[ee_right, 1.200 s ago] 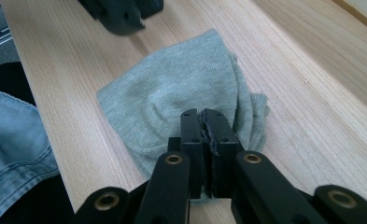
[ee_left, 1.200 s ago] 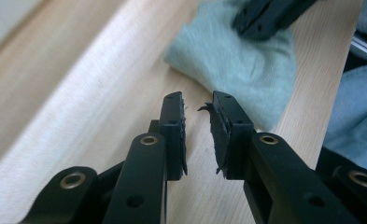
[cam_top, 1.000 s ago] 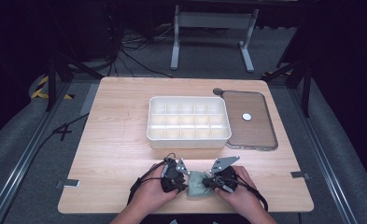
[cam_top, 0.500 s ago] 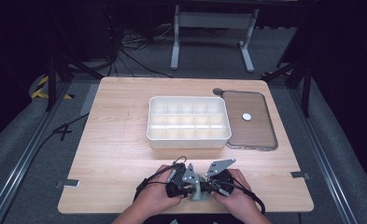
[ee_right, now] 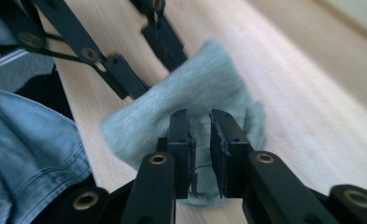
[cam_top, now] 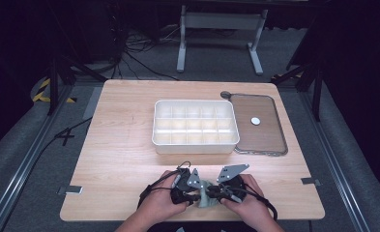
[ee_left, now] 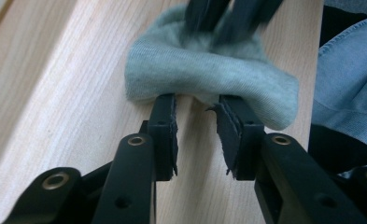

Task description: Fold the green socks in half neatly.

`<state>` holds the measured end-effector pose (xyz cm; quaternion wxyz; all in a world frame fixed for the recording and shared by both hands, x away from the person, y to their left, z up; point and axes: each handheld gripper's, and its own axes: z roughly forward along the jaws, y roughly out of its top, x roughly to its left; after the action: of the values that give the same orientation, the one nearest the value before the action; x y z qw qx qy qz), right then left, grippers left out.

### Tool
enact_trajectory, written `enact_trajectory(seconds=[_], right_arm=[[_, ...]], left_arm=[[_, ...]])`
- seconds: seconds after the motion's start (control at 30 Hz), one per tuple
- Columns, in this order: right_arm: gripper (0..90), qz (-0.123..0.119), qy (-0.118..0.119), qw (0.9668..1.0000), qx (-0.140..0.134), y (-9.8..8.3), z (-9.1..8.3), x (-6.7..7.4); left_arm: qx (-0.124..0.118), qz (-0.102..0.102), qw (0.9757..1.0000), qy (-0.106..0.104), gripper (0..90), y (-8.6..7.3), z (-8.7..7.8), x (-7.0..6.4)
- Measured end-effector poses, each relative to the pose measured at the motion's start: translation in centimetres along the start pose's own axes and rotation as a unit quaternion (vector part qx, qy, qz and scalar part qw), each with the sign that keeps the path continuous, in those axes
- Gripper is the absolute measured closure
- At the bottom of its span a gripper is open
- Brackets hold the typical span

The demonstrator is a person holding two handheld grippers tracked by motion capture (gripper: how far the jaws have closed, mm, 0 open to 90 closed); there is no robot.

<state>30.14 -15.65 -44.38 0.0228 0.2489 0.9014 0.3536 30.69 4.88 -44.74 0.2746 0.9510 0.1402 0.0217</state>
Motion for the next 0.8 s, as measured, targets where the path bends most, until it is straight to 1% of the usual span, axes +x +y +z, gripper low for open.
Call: enact_trajectory(seconds=[0.03,0.07,0.1,0.13,0.2,0.23,0.27,0.3,0.4,0.43,0.47,0.5,0.53,0.57,0.7,0.77,0.8], right_arm=[[80.1,0.002,-0.004,1.0,-0.007,0.1,-0.7,-0.2],[81.0,0.002,-0.006,0.9999,-0.013,0.1,-1.6,-0.5],[81.1,0.008,-0.01,0.9998,-0.016,0.0,-2.3,-0.8],[81.8,0.014,-0.016,0.9997,-0.011,-0.2,-2.8,-1.2],[83.8,0.017,-0.035,0.9992,0.011,-0.8,-3.2,-2.0],[84.5,0.019,-0.038,0.9988,0.023,-1.2,-3.0,-2.3],[85.5,0.018,-0.034,0.9986,0.037,-1.5,-2.5,-2.3],[85.9,0.014,-0.024,0.9987,0.042,-1.6,-2.0,-2.2],[85.6,-0.018,-0.01,0.9986,0.048,-1.1,-1.0,-1.1],[85.3,-0.028,-0.002,0.9983,0.052,-0.9,-0.7,-0.7],[85.2,-0.031,-0.001,0.9981,0.053,-0.8,-0.4,-0.4],[85.2,-0.031,-0.001,0.9981,0.053,-0.8,-0.4,-0.4],[85.4,-0.037,0.0,0.9977,0.058,-0.6,0.3,0.1],[85.4,-0.037,0.0,0.9977,0.058,-0.6,0.3,0.1],[85.5,-0.03,0.0,0.9982,0.052,-0.5,0.7,0.2],[85.4,-0.02,0.006,0.9988,0.045,-0.6,0.9,0.1],[85.4,-0.013,0.006,0.999,0.042,-0.7,0.9,0.0]], left_arm=[[0.001,-0.003,1.0,0.001,68.7,0.0,0.1,0.0],[0.002,0.0,1.0,0.001,69.0,0.0,0.2,0.1],[0.0,-0.003,1.0,-0.001,69.0,0.0,0.2,0.0],[0.0,0.0,1.0,-0.003,69.0,0.1,0.2,0.0],[0.0,0.003,1.0,-0.003,68.9,0.2,0.2,0.0],[-0.003,0.002,1.0,-0.003,68.7,0.2,0.2,-0.1],[-0.004,0.002,1.0,-0.003,68.7,0.3,0.2,-0.1],[-0.007,0.002,1.0,-0.005,68.6,0.4,0.1,-0.1],[-0.013,0.002,0.9999,-0.007,68.5,0.5,0.1,-0.2],[-0.016,0.003,0.9998,-0.009,68.5,0.5,0.1,-0.1],[-0.019,0.003,0.9998,-0.009,68.6,0.5,0.1,0.0],[-0.019,0.003,0.9998,-0.009,68.7,0.5,0.1,0.0],[-0.024,0.0,0.9997,-0.011,68.7,0.5,0.0,-0.1],[-0.025,-0.001,0.9996,-0.012,68.7,0.6,0.0,-0.1],[-0.043,0.019,0.9988,-0.012,66.9,0.9,-0.1,-0.6],[-0.047,0.028,0.9984,-0.013,65.9,1.1,0.0,-0.8],[-0.043,0.031,0.9986,-0.01,65.7,1.3,0.0,-0.9]])
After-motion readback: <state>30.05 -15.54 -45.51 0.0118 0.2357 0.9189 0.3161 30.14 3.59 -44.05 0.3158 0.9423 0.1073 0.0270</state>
